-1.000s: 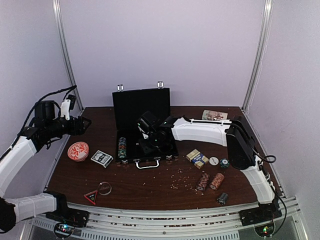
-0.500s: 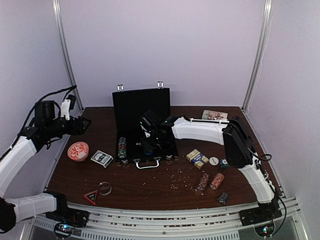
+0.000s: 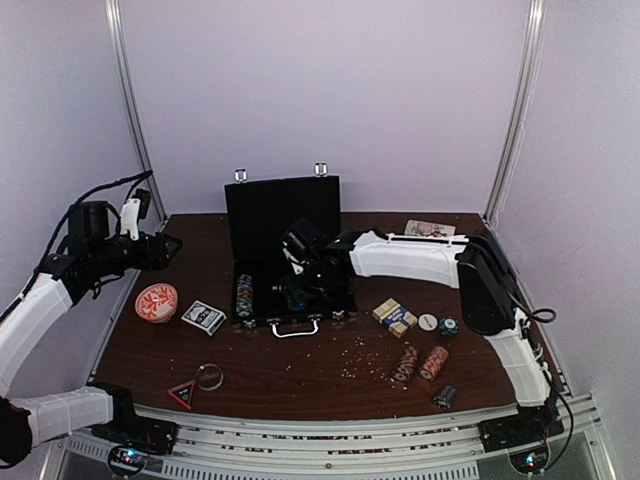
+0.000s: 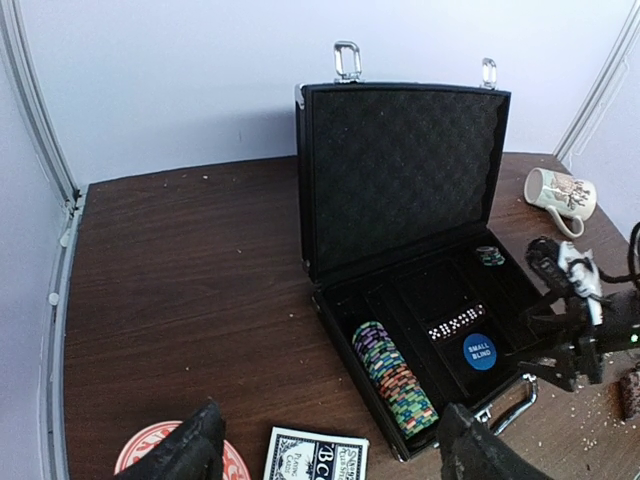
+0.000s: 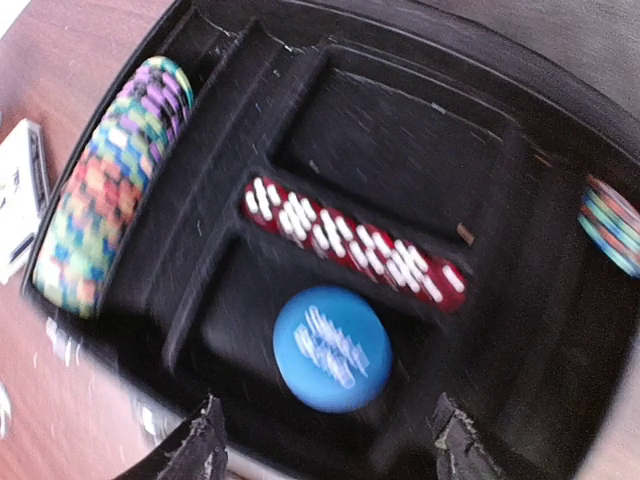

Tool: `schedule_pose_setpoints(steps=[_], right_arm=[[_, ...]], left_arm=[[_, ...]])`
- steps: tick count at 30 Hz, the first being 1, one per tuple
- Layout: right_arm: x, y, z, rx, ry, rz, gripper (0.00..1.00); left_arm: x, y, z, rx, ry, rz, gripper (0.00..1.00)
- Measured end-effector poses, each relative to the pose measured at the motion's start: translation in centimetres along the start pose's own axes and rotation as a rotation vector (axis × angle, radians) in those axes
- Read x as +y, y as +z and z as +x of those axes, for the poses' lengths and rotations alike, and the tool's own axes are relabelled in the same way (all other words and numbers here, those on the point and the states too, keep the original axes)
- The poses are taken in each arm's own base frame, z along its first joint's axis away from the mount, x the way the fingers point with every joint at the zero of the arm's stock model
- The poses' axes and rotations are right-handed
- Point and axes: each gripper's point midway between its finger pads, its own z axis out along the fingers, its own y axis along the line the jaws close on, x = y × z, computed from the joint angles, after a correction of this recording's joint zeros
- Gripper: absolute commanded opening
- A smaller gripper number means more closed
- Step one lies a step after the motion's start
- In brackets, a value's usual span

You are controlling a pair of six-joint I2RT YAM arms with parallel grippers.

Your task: Pack up texas hold em set

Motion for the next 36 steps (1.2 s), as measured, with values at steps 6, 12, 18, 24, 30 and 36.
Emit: schedule_pose_setpoints(steps=[6,12,18,24,30,36], right_arm=[[-4.1,-9.4,0.4,-0.032,0.036,0.03,0.72],[-13.8,-15.4,2.9,-0.065,0.195,0.175,0.71],[-18.7,-13.2,12.1,0.148,0.239,0.307,0.67],[-21.4,-12.7,12.9,0.174,0.277,0.335,0.65],[-22.3,-11.3,13.7,0.224,0.278,0.306,0.71],[-20.5,-9.8,13.8,0.27,0.203,0.177,0.8]], left_arm=[[-0.3,-0.9,-0.6,-0.032,0.01,0.004,0.76],[-0.6,-1.8,-1.2,-0.064,0.02,0.006,0.76],[-0.6,-1.9,-1.3,-0.069,0.021,0.002,0.76],[-0.3,-1.9,-1.2,-0.069,0.02,-0.016,0.76],[-0.2,-1.5,-0.8,-0.051,0.015,-0.017,0.76],[-0.1,-1.5,-0.8,-0.051,0.015,-0.019,0.76]])
